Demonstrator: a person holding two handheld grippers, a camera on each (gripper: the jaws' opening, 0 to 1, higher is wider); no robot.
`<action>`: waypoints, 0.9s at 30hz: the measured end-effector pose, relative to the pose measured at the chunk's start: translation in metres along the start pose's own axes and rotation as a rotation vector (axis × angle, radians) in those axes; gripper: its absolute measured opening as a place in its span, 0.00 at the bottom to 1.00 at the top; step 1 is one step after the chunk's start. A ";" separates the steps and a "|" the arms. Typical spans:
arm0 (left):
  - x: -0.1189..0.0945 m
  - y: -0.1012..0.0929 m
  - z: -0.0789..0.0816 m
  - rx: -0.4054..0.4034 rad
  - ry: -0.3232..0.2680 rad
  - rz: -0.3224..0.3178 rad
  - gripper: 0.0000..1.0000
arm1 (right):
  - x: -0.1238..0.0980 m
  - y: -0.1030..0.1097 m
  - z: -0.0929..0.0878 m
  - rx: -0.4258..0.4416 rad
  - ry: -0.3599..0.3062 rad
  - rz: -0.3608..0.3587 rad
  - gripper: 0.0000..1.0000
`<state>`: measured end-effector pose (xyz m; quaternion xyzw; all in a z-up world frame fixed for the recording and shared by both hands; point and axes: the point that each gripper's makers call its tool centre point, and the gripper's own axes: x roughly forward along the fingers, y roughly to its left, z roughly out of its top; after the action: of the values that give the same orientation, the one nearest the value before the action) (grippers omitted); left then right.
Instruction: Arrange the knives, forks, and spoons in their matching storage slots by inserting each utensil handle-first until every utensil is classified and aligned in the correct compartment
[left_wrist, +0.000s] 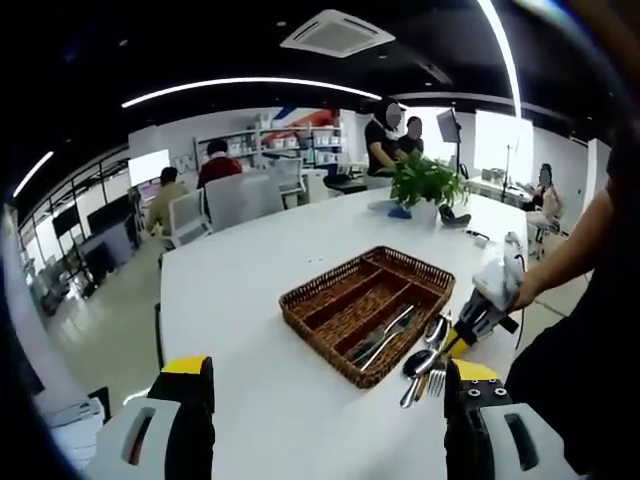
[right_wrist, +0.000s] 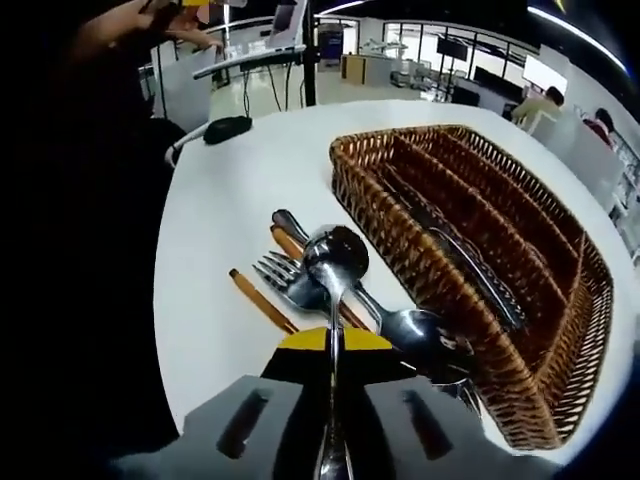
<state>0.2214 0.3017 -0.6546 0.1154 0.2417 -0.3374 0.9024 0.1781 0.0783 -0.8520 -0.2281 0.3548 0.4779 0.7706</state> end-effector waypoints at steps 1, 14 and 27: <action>0.000 0.000 0.000 0.001 -0.001 -0.001 1.00 | -0.001 0.000 0.001 -0.003 0.000 0.001 0.00; 0.003 -0.005 0.004 0.000 -0.010 -0.019 1.00 | -0.037 -0.004 0.031 -0.100 -0.027 0.058 0.00; 0.006 -0.018 0.006 -0.017 0.000 -0.078 1.00 | -0.061 -0.022 0.052 -0.146 -0.027 0.063 0.00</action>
<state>0.2154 0.2822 -0.6534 0.0985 0.2489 -0.3701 0.8896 0.1971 0.0692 -0.7719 -0.2657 0.3155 0.5297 0.7412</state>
